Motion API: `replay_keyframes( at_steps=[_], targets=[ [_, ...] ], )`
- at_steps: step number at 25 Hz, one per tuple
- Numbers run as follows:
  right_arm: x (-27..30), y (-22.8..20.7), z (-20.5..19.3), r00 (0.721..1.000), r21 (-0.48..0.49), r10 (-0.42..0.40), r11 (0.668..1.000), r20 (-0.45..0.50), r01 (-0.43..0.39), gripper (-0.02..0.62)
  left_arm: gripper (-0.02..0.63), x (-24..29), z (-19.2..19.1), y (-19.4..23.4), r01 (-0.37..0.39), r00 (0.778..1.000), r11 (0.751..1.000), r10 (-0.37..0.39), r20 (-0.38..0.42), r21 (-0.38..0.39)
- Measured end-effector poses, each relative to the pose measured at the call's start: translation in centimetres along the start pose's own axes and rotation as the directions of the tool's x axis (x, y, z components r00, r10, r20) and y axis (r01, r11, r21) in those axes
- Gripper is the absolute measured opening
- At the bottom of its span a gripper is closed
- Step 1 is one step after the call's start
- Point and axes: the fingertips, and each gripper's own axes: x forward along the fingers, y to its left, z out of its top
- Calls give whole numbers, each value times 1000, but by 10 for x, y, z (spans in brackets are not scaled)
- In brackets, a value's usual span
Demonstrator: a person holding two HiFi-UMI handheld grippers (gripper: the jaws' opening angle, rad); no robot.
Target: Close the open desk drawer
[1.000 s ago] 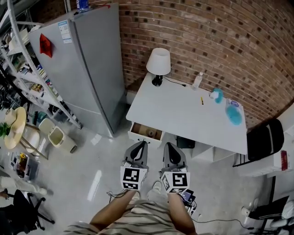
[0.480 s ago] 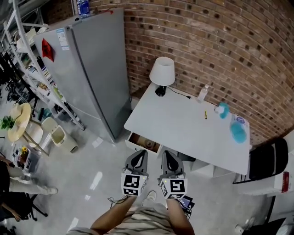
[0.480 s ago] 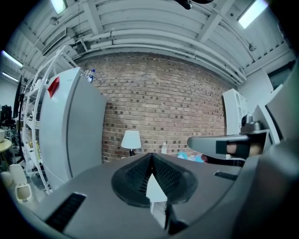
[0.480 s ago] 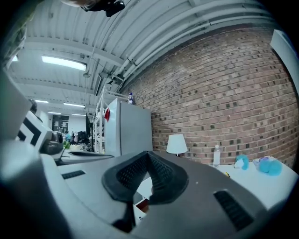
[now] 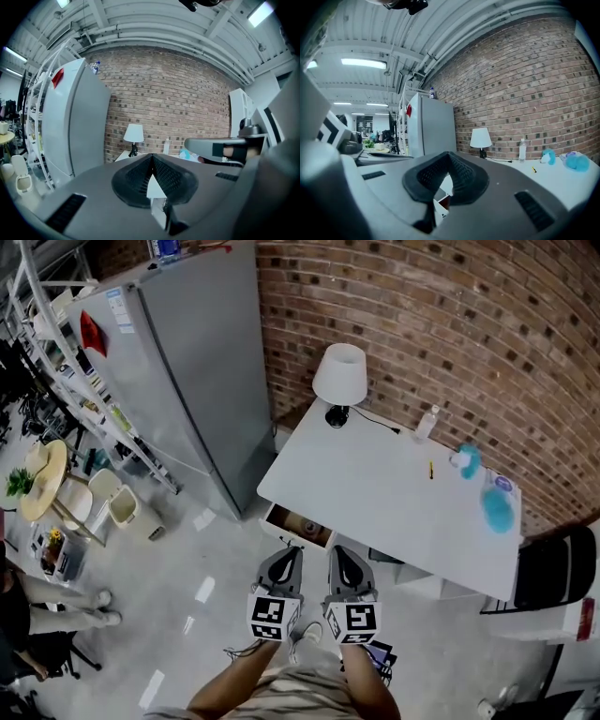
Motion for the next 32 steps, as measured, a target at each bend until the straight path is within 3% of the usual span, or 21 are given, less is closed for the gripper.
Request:
replay_keyframes(
  at_steps=[19,27,32],
  targets=[
    [51,11,-54,997,21,-56,998,-54,57,2,8,32,-67,48,59,993,986,-74,-92,-157],
    [62,10,-73,995,21,-83,996,-63,84,2,8,46,-102,52,100,984,965,-131,-117,-243],
    [71,12,-90,994,14,-84,996,-73,85,2,8,57,-126,60,109,981,939,-155,-119,-327]
  ],
)
